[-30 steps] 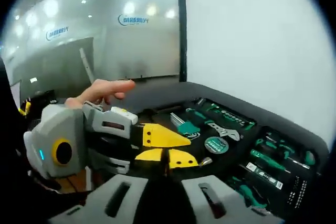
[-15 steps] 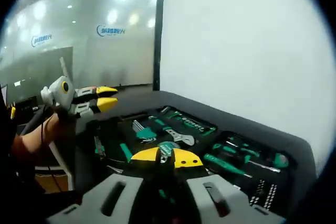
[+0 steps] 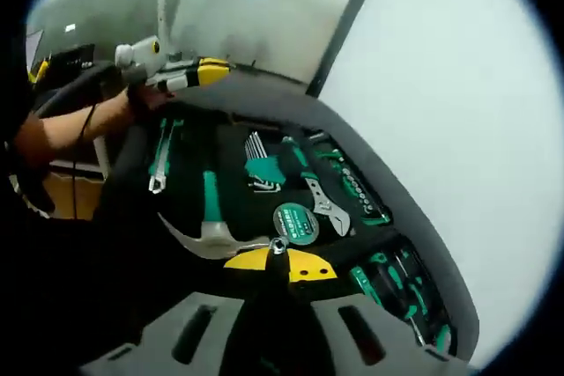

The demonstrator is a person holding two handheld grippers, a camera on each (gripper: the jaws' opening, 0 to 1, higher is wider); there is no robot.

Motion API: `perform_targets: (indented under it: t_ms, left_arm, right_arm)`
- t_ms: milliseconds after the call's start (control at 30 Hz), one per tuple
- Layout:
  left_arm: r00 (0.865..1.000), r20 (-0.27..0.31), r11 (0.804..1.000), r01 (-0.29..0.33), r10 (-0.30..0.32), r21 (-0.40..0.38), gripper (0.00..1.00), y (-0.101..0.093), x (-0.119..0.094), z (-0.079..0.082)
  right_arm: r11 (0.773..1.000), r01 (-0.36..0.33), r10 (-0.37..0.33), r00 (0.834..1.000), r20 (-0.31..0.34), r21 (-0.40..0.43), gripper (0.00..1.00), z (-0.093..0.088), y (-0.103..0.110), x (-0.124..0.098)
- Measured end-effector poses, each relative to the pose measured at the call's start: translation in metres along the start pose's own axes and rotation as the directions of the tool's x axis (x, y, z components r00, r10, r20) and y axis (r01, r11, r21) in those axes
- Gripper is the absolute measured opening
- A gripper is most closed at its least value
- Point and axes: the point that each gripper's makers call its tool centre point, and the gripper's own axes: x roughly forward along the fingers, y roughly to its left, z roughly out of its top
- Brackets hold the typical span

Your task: Pick up the tools and put them into their designated positions in the toolbox.

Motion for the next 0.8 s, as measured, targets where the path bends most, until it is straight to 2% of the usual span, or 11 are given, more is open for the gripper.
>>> perform_targets:
  t_ms: [33, 67, 167, 367, 433, 533, 600, 633, 700, 733, 800]
  left_arm:
    - [0.998, -0.064, 1.0, -0.003, 0.004, 0.025, 0.15, 0.0, 0.001, -0.012]
    - [0.995, -0.097, 0.999, -0.003, 0.006, 0.037, 0.15, -0.001, 0.001, -0.018]
    - [0.996, -0.085, 0.996, 0.003, 0.004, 0.085, 0.15, -0.005, 0.003, -0.017]
    - [0.995, -0.1, 0.995, 0.004, 0.006, 0.1, 0.15, -0.004, 0.005, -0.02]
    - [0.995, -0.1, 0.994, 0.002, 0.009, 0.109, 0.15, -0.003, 0.006, -0.021]
    - [0.993, -0.119, 0.993, -0.001, 0.015, 0.116, 0.15, -0.001, 0.007, -0.025]
    - [0.993, -0.12, 0.993, -0.002, 0.016, 0.119, 0.15, -0.001, 0.007, -0.025]
    - [0.993, -0.12, 0.993, -0.002, 0.016, 0.119, 0.15, -0.001, 0.007, -0.026]
    - [0.993, -0.119, 0.993, -0.005, 0.02, 0.121, 0.15, 0.0, 0.007, -0.025]
    - [0.993, -0.12, 0.993, -0.007, 0.021, 0.121, 0.15, 0.001, 0.007, -0.026]
    - [0.992, -0.122, 0.993, -0.01, 0.025, 0.118, 0.15, 0.002, 0.007, -0.026]
  right_arm:
    - [0.999, -0.004, 0.003, 1.0, -0.028, -0.032, 0.01, -0.003, -0.002, 0.005]
    - [0.998, -0.012, 0.01, 0.999, -0.044, -0.056, 0.0, -0.005, -0.001, 0.007]
    - [0.996, -0.013, 0.007, 0.997, -0.071, -0.083, 0.0, -0.007, -0.003, 0.018]
    - [0.993, -0.058, 0.046, 0.993, -0.11, -0.107, 0.01, -0.009, -0.002, 0.031]
    - [0.994, -0.096, 0.09, 0.989, -0.118, -0.043, 0.02, -0.008, 0.0, 0.033]
    - [0.988, -0.155, 0.155, 0.98, -0.123, 0.004, 0.0, -0.008, 0.001, 0.029]
    - [0.984, -0.163, 0.169, 0.982, -0.082, 0.079, 0.0, -0.001, -0.009, 0.027]
    - [0.973, -0.173, 0.186, 0.979, -0.08, 0.152, 0.0, 0.0, -0.015, 0.027]
    - [0.949, -0.21, 0.228, 0.972, -0.05, 0.236, 0.0, 0.004, -0.018, 0.027]
    - [0.937, -0.226, 0.24, 0.97, -0.023, 0.267, 0.0, 0.009, -0.022, 0.029]
    - [0.936, -0.222, 0.237, 0.971, -0.025, 0.274, 0.0, 0.015, -0.034, 0.031]
